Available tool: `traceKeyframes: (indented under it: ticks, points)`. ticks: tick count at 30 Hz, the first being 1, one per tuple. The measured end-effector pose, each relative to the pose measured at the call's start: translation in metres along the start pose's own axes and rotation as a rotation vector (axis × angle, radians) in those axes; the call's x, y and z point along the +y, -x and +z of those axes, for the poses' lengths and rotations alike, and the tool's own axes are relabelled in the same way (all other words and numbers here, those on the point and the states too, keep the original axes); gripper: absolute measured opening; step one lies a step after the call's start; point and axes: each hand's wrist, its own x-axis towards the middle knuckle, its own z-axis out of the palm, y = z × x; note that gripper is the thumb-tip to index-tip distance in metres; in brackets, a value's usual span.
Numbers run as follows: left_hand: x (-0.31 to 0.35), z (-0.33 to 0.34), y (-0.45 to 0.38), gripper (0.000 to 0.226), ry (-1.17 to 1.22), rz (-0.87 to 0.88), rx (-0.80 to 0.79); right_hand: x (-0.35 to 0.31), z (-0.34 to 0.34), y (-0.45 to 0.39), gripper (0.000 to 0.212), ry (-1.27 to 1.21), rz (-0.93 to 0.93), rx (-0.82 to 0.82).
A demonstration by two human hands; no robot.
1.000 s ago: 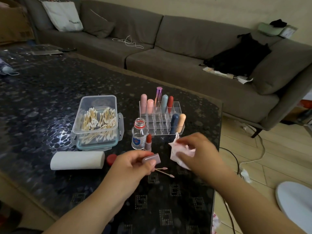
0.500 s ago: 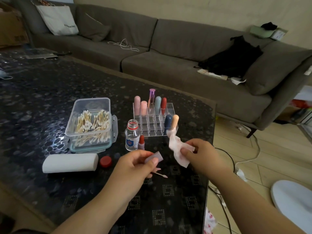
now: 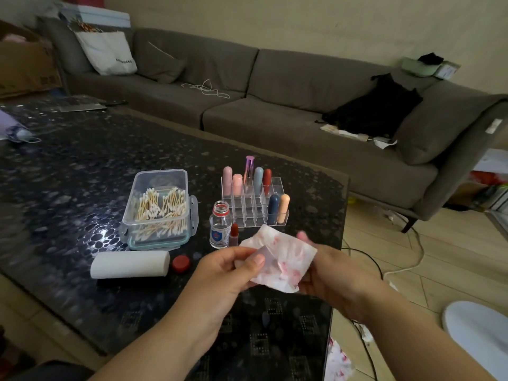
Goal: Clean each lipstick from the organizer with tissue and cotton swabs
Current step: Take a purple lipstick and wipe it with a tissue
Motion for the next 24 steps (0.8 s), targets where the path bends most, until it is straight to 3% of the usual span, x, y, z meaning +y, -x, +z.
traceKeyframes:
  ticks: [3, 9, 15, 20, 24]
  points:
    - [0.005, -0.001, 0.008, 0.026, -0.041, 0.05, 0.039, -0.005, 0.0, 0.007, 0.07, -0.01, -0.058, -0.03]
    - [0.015, -0.006, 0.015, 0.032, 0.059, 0.075, 0.076, -0.01, 0.014, 0.02, 0.009, 0.104, -0.282, 0.161]
    - [0.029, -0.012, 0.026, 0.015, 0.248, 0.067, 0.043, -0.018, 0.034, 0.026, 0.008, 0.164, -0.392, 0.131]
    - [0.035, -0.023, 0.03, 0.039, 0.325, 0.059, 0.038, -0.025, 0.045, 0.027, 0.011, 0.075, -0.43, 0.051]
    - [0.038, -0.03, 0.033, 0.031, 0.311, 0.096, 0.072, -0.031, 0.05, 0.026, 0.015, 0.18, -0.372, 0.015]
